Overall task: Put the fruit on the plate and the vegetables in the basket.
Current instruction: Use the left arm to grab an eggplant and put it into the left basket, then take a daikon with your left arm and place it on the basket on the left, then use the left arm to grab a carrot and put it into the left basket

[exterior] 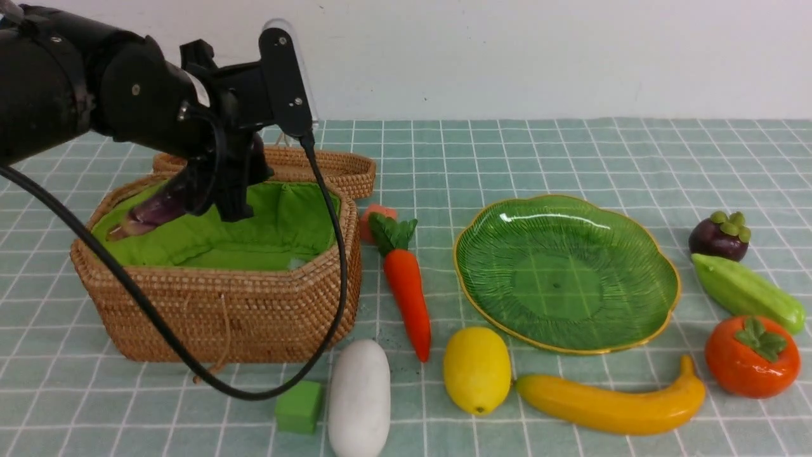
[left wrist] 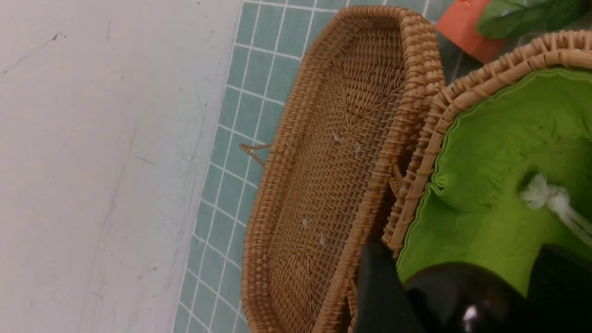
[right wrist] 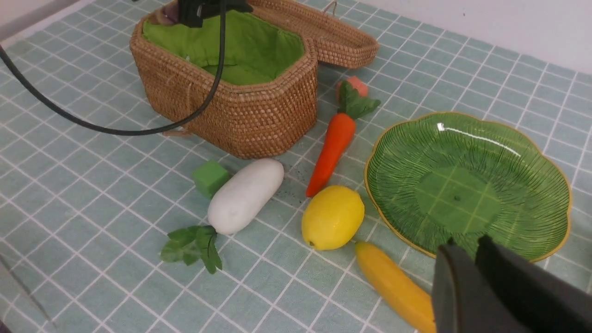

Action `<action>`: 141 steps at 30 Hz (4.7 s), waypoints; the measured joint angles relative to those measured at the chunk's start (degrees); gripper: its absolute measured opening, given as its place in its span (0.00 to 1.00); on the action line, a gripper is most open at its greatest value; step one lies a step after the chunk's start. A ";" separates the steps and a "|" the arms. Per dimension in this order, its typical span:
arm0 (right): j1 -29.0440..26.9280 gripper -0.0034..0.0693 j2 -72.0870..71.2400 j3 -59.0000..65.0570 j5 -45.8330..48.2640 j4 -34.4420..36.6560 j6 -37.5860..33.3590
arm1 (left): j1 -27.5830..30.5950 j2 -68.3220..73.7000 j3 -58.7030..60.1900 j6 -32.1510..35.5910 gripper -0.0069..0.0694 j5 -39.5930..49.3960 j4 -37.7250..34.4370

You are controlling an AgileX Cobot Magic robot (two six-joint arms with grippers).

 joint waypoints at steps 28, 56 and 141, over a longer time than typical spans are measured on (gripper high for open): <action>0.00 0.17 -2.29 -1.46 3.22 -1.07 2.49 | -7.15 -9.52 0.00 -44.63 0.16 14.17 -12.31; 0.00 0.17 -5.03 -1.80 10.23 -0.96 4.39 | -29.41 7.05 12.92 -102.45 0.80 14.54 18.34; 0.00 0.21 -5.14 -2.50 11.62 -0.73 6.30 | -29.48 -7.68 1.49 -83.56 0.07 15.54 11.76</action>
